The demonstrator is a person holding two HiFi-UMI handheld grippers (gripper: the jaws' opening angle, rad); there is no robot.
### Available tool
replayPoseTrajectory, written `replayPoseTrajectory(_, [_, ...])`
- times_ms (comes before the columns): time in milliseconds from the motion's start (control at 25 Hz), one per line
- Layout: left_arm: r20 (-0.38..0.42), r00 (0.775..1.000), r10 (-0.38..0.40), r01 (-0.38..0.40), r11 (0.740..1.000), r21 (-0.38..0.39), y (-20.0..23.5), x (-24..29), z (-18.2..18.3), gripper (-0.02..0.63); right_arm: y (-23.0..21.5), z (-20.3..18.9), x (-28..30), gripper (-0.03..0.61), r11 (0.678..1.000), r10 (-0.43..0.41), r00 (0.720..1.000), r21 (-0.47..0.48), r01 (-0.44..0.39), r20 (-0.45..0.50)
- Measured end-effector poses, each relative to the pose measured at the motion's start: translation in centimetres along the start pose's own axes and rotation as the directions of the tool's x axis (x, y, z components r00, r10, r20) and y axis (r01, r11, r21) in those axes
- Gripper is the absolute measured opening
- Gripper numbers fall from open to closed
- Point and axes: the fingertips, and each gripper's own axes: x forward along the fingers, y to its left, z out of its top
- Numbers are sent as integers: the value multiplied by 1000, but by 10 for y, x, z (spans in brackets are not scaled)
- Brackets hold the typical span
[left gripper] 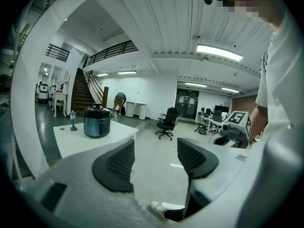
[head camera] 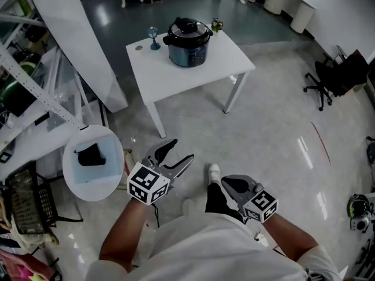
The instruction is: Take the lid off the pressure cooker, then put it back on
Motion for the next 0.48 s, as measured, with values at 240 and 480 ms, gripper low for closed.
replayPoseTrajectory(240, [1, 1000, 20, -20, 1000, -11, 47, 44, 20, 287, -56, 30, 39, 14, 994, 78, 997, -72, -79, -11])
replayPoseTrajectory(480, [-3, 998, 65, -65, 998, -21, 97, 101, 57, 285, -124, 81, 69, 14, 986, 142, 990, -84, -142, 2])
